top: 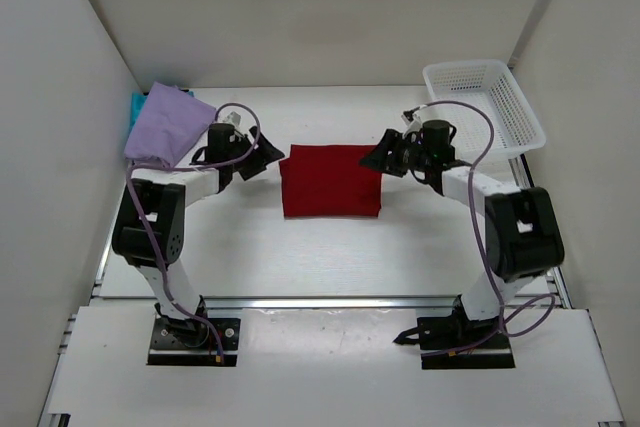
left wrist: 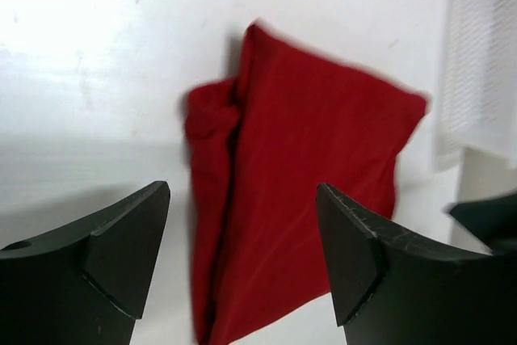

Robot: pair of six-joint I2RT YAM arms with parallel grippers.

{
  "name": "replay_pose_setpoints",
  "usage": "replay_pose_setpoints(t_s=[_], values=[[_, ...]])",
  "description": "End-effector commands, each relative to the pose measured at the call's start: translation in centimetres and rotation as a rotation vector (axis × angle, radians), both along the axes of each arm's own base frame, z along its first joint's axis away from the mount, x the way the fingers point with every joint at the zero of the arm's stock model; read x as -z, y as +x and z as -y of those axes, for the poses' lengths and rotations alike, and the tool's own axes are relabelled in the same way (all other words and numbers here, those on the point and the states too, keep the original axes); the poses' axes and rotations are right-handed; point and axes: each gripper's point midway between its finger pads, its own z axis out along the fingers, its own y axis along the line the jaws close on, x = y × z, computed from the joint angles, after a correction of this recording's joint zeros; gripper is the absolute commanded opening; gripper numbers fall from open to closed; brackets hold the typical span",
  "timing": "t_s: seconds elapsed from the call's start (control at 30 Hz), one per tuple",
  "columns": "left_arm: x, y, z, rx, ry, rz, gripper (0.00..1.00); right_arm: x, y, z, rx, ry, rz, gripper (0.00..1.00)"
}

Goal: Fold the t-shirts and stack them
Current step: Fold the long partially folded tshirt into a neat square, then put the neatly folded tshirt into the corner of the board with the left arm

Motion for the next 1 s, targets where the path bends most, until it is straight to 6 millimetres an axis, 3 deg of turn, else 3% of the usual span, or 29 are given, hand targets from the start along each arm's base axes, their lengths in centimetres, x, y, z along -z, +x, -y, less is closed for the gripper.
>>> replay_pose_setpoints(t_s=[0.0,0.07,0.17,0.3,0.33,0.4,0.43,0.5,0.57,0.63,0.67,0.7,0.8,0.87,0.9,0.97], values=[[4.7,-3.3,-0.2,0.084,0.128,-0.146,0.84,-2.5,-2.1,-0.1,0.004,0.047,0.094,0.57],[5.8,-4.4,1.1,0.143,0.130,-0.181,0.85,-3.0,-3.6,0.0,-0.002,0.066,0.121,0.57],[7.5,-5.6,3.2,0.225,0.146,-0.227,0.86,-1.8,-6.5,0.7,0.000,0.066,0.105,0.58],[9.4,-7.0,6.9,0.315,0.049,-0.253,0.86,-2.1,-7.9,2.1,0.031,0.077,0.138,0.59],[9.8,-6.5,7.4,0.307,0.025,-0.246,0.85,-1.6,-8.4,2.1,0.028,0.077,0.120,0.58],[9.7,-6.5,9.5,0.335,-0.042,-0.237,0.72,-1.4,-8.8,2.4,0.028,0.073,0.114,0.58],[9.1,-5.9,10.2,0.336,-0.093,-0.223,0.67,-1.4,-8.8,2.5,0.025,0.069,0.118,0.58],[7.5,-4.1,12.1,0.345,-0.138,-0.182,0.39,-0.6,-9.4,2.5,0.014,0.071,0.095,0.58],[5.7,-2.2,13.4,0.350,-0.157,-0.140,0.29,-0.8,-9.6,2.6,0.021,0.083,0.101,0.58],[2.8,0.8,15.0,0.348,-0.173,-0.075,0.07,-0.6,-10.0,2.9,0.030,0.083,0.095,0.58],[2.9,1.2,15.3,0.345,-0.168,-0.090,0.04,0.1,-10.3,3.2,0.038,0.078,0.078,0.58],[0.3,3.0,15.8,0.351,-0.171,-0.026,0.00,-0.2,-10.6,3.2,0.038,0.082,0.086,0.58],[-4.0,6.4,15.7,0.350,-0.189,0.043,0.00,-0.1,-11.2,4.2,0.066,0.087,0.081,0.58],[-6.8,9.3,13.2,0.306,-0.205,0.089,0.00,0.0,-11.3,5.1,0.093,0.075,0.089,0.58],[-7.9,9.6,12.7,0.317,-0.228,0.091,0.00,0.4,-11.5,5.4,0.100,0.068,0.083,0.58],[-11.1,12.4,8.6,0.249,-0.246,0.148,0.00,0.4,-11.7,5.2,0.082,0.071,0.072,0.58]])
